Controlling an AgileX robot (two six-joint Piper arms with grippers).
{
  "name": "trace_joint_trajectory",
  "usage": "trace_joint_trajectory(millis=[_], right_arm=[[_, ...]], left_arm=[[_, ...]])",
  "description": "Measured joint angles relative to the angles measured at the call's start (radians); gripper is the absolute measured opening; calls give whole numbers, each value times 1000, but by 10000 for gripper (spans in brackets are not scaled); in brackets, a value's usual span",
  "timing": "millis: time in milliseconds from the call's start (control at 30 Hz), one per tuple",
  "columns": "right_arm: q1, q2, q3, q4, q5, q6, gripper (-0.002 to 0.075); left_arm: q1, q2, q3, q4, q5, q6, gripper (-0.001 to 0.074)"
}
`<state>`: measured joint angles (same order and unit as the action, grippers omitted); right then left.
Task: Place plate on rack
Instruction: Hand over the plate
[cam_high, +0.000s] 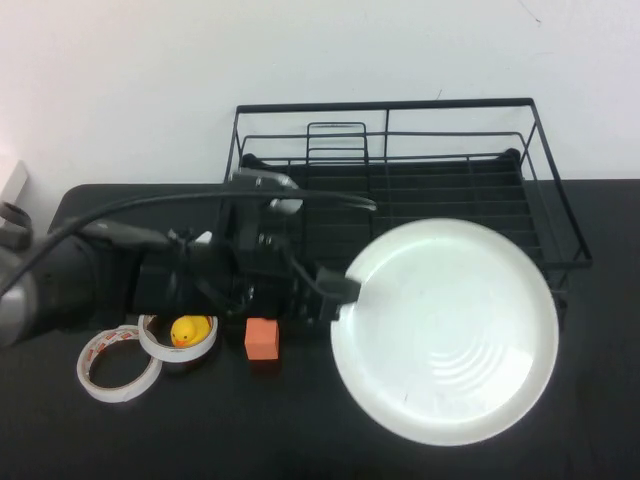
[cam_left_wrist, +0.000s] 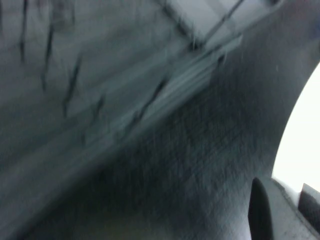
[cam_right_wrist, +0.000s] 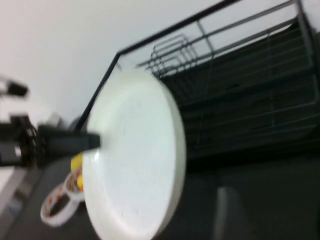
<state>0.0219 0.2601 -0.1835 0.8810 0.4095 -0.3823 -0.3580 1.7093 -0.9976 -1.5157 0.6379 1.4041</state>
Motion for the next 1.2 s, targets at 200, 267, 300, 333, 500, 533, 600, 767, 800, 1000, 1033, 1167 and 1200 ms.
trace_joint_trajectory(millis=[200, 267, 300, 333, 500, 533, 600, 767, 800, 1000, 1033, 1167, 1200], right_arm=[[0, 303, -249, 43, 158, -246, 585], [0, 411, -319, 89, 210, -363, 601], [0, 462, -353, 123, 234, -426, 606], [0, 509, -384, 160, 255, -490, 608], [0, 689, -490, 303, 305, -707, 612], [0, 722, -503, 309, 309, -726, 612], [0, 783, -514, 310, 317, -748, 613], [0, 902, -514, 321, 396, -813, 613], [0, 924, -514, 334, 426, -839, 609], [2, 1005, -518, 455, 536, -1028, 375], [4, 1013, -518, 479, 536, -1056, 285], [4, 1020, -519, 541, 497, -1144, 162], [4, 1022, -527, 542, 491, -1162, 161]], left_arm=[[-103, -142, 4, 2, -134, 48, 1], [-131, -161, 4, 2, -144, 54, 1], [-144, -166, 4, 2, -146, 57, 1], [-153, -170, 4, 4, -148, 57, 1], [-166, -170, 7, 4, -159, 57, 1], [-166, -170, 7, 4, -161, 57, 1], [-166, -175, 9, 4, -162, 57, 1], [-166, -209, 9, 6, -169, 57, 1], [-166, -218, 9, 6, -169, 57, 1], [-166, -229, 9, 6, -169, 57, 1], [-166, -229, 9, 10, -169, 57, 1], [-166, -231, 9, 13, -179, 50, 6], [-166, -232, 9, 13, -184, 45, 15]])
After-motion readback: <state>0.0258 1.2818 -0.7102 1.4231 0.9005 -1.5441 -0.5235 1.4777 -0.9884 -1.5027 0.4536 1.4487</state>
